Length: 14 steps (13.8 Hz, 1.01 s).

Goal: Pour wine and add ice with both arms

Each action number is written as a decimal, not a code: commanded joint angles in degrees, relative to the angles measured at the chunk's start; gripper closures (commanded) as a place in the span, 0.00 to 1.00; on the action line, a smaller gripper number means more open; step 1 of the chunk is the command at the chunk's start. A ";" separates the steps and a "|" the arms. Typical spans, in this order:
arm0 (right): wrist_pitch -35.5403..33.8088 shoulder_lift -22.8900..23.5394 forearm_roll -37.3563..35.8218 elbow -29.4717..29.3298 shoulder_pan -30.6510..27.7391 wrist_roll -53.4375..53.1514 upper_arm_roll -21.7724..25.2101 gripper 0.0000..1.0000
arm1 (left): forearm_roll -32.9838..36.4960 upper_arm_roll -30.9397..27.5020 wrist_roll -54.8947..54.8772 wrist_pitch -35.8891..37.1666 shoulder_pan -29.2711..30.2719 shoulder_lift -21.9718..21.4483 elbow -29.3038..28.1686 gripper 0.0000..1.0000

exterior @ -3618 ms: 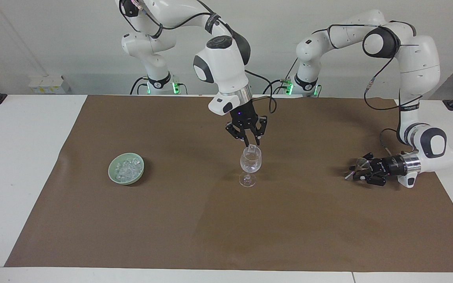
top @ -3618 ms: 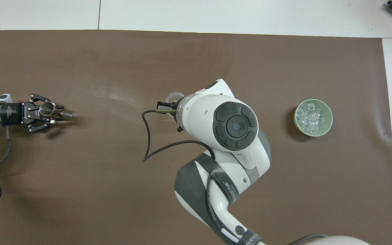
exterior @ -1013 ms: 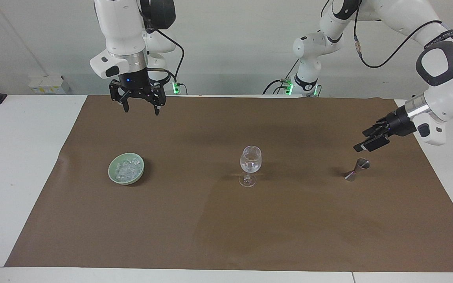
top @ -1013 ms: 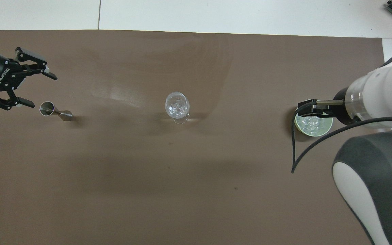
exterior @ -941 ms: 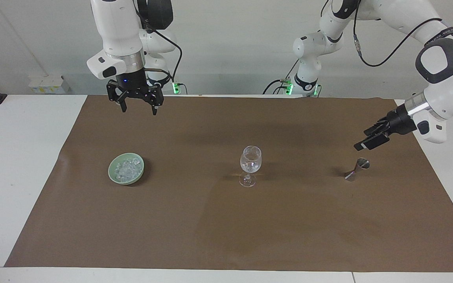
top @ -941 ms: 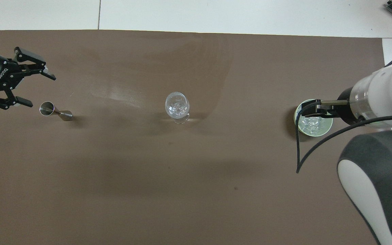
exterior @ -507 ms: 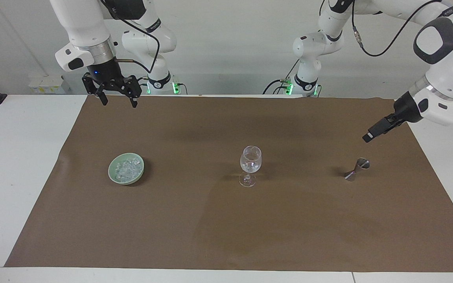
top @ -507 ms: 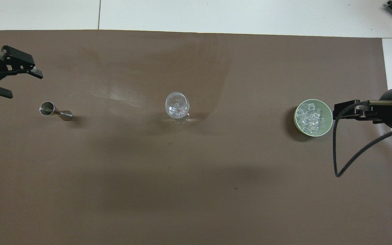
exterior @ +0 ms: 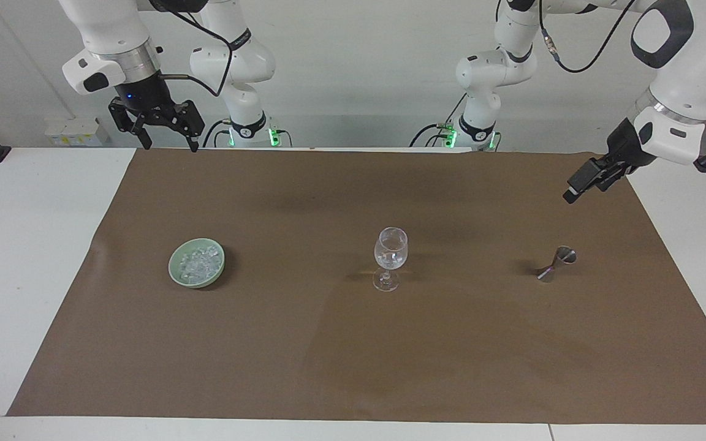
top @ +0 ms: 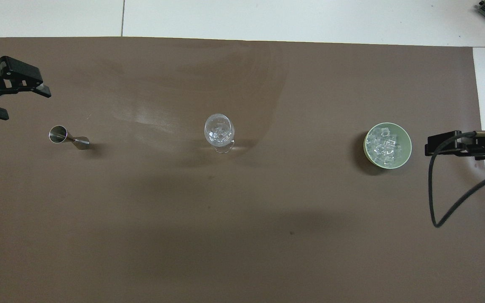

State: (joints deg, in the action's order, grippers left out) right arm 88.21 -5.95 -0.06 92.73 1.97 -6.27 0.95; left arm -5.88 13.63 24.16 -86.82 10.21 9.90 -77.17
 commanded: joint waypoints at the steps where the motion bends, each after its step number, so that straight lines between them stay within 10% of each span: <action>1: -1.81 0.76 1.29 -1.58 0.14 1.44 0.37 0.00 | 1.04 -0.36 -1.05 0.95 -0.45 -1.46 -0.70 0.00; 9: -2.78 0.15 1.03 0.52 1.11 1.53 1.25 0.00 | 4.90 -0.36 -12.36 1.12 -2.37 -3.75 -1.49 0.00; 14: -2.61 -0.65 1.12 2.37 1.11 1.44 1.25 0.00 | 5.79 -10.89 -14.40 3.15 -12.74 -4.19 -1.76 0.00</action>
State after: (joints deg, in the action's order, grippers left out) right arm 85.65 -5.57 0.05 93.92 2.70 -6.25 1.38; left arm -1.29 7.24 11.08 -84.44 1.62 7.46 -77.27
